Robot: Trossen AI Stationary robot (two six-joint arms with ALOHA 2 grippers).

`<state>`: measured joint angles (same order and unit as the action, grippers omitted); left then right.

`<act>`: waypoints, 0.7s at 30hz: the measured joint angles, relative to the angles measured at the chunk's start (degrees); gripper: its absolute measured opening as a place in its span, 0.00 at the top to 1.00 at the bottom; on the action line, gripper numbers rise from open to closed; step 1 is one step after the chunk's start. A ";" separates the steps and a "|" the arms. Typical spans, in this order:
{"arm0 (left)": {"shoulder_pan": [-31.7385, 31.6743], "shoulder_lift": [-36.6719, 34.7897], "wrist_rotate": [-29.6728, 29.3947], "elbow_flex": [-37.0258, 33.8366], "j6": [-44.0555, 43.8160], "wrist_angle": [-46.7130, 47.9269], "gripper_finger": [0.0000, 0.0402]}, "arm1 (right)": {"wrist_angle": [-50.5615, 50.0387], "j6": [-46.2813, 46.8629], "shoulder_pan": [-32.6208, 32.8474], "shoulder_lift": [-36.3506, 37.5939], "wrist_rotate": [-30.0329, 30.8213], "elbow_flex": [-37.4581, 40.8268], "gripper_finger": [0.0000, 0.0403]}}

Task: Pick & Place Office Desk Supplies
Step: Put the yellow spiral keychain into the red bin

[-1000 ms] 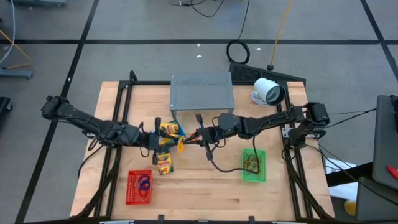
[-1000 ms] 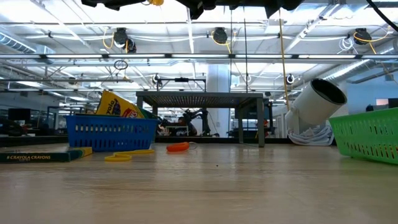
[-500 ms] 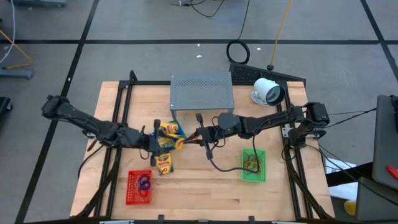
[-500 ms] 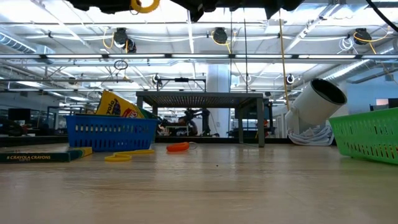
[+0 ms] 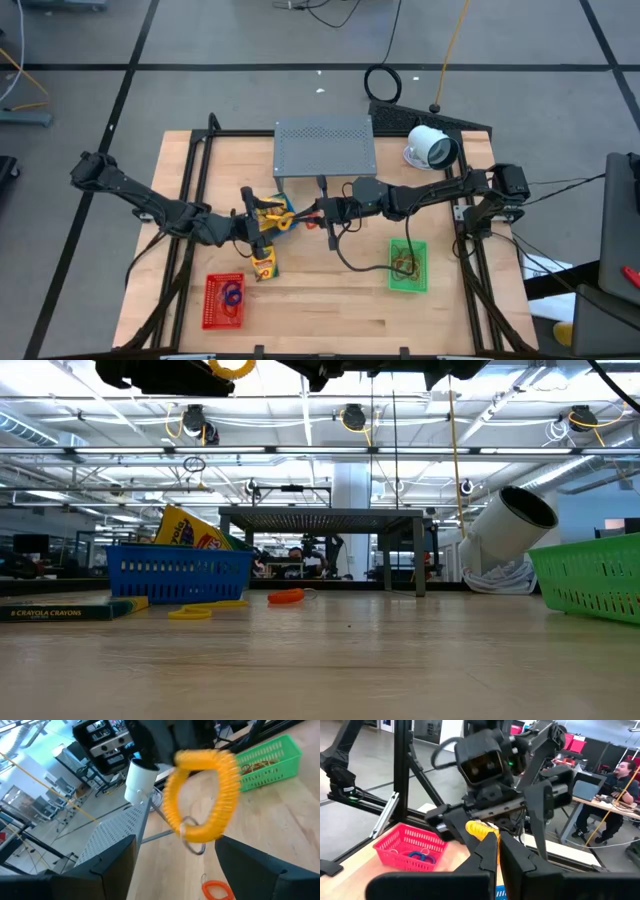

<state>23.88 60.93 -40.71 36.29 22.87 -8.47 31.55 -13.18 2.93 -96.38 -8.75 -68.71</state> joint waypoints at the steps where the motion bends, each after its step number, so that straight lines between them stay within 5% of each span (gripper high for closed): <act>1: 0.22 0.00 0.02 0.00 0.00 -0.61 0.30 | -0.01 0.02 -0.20 0.00 0.00 0.00 1.00; 15: 0.52 1.47 1.67 0.00 1.46 -7.36 0.31 | 1.62 0.25 -0.60 0.00 -0.02 0.00 1.00; 21: -0.62 5.18 4.14 0.00 3.38 -11.32 0.45 | 1.94 0.35 -0.58 0.00 -0.04 0.00 1.00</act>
<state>23.27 66.10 -36.57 36.29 26.25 -19.78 33.49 -12.82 2.35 -96.37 -8.80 -68.71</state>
